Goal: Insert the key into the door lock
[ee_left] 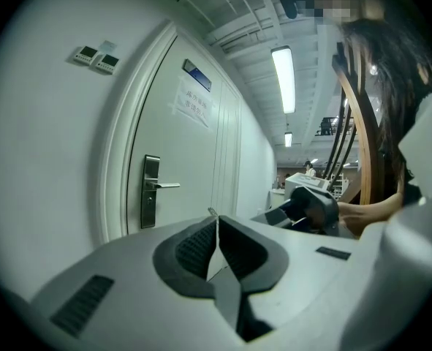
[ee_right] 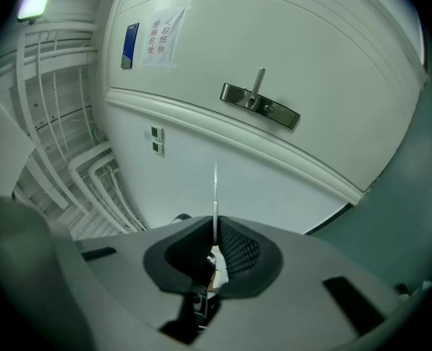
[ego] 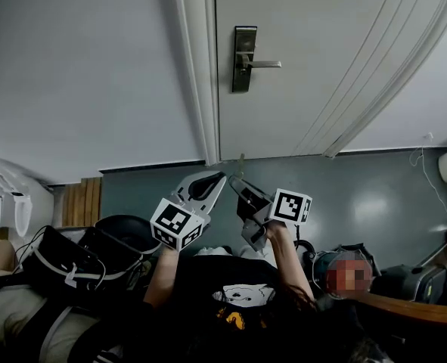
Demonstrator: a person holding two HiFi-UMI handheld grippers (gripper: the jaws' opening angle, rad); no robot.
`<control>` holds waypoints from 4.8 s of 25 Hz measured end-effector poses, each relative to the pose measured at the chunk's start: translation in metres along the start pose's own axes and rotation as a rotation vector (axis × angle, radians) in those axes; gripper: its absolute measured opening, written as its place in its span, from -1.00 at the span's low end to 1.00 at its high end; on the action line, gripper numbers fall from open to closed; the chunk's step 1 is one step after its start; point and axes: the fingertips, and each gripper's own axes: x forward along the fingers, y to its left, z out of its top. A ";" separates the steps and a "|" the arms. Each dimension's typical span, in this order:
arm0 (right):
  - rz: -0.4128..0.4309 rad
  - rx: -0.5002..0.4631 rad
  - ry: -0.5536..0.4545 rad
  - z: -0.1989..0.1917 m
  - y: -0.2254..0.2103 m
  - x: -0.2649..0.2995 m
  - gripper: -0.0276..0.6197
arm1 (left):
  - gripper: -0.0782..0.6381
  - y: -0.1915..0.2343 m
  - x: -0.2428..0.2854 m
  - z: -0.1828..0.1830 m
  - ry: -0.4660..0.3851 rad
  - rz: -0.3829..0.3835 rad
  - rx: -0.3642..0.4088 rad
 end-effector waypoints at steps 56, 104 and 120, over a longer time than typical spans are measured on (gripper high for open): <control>0.083 0.102 0.220 0.232 -0.134 0.111 -0.85 | -0.74 0.150 0.223 0.028 0.055 0.236 -0.037; 0.199 0.190 0.169 0.264 -0.182 0.187 -0.85 | -0.74 0.188 0.241 -0.005 0.029 0.137 0.019; 0.245 0.272 0.158 0.275 -0.185 0.187 -0.85 | -0.74 0.190 0.244 -0.004 0.024 0.138 0.022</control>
